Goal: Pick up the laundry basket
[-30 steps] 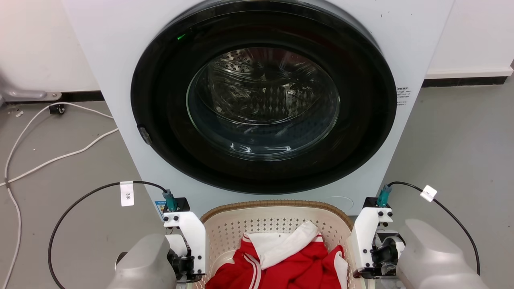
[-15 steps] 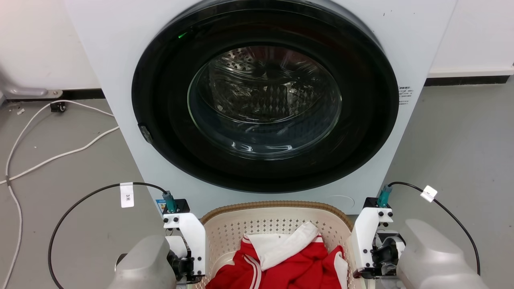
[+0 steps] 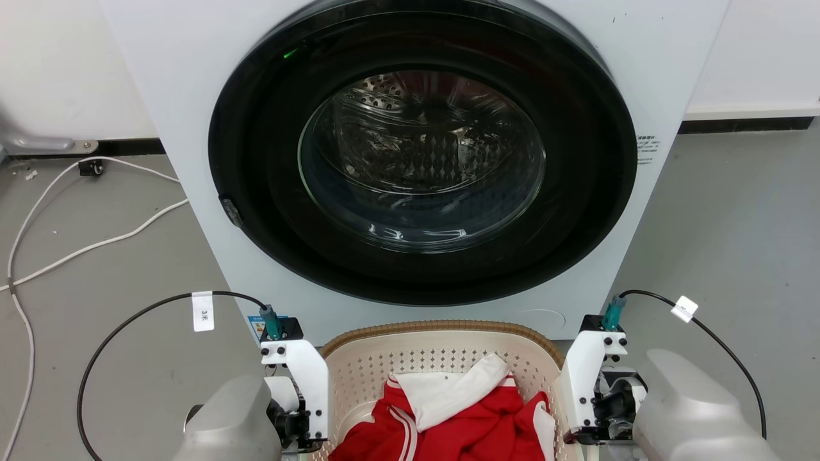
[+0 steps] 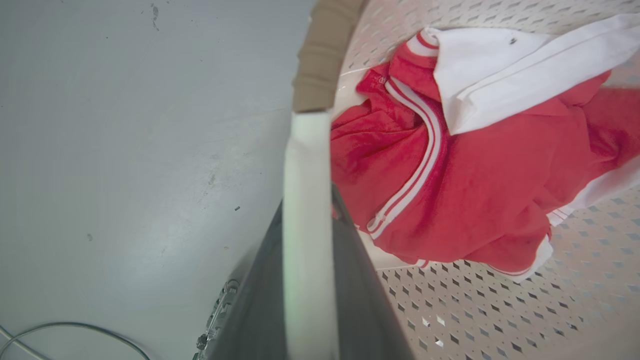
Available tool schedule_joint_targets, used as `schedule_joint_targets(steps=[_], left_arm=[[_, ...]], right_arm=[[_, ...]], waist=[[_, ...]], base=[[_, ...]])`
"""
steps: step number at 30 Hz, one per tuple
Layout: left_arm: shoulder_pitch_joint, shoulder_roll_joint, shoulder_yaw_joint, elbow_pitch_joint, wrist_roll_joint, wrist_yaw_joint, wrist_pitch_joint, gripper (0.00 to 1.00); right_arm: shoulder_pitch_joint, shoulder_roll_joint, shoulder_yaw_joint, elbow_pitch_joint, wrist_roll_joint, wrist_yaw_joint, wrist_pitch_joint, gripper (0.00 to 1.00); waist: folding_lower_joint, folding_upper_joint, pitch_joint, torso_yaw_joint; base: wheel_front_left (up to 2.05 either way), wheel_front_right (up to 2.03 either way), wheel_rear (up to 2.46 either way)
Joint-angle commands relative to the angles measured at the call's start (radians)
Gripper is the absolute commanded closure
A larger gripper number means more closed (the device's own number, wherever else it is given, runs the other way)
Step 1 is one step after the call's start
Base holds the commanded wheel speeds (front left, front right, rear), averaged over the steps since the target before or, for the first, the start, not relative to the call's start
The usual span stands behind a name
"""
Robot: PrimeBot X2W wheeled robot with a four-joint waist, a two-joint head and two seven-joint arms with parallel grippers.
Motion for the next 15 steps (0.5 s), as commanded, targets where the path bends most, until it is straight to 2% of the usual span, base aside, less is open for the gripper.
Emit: schedule_joint_targets(steps=[1,15], left_arm=[[0.007,-0.032,-0.002,-0.012,-0.01,-0.013,-0.002,1.0],[0.013,-0.032,-0.008,-0.012,-0.021,-0.011,-0.006,1.0]], right_arm=[[-0.001,0.03,-0.004,-0.013,0.012,0.012,0.0,1.0],[0.006,0.031,-0.003,-0.014,0.012,0.012,-0.004,1.0]], waist=[[0.0,0.0,0.0,0.001],[0.0,0.0,0.0,0.005]], base=[[0.0,0.0,0.0],[0.0,0.0,0.0]])
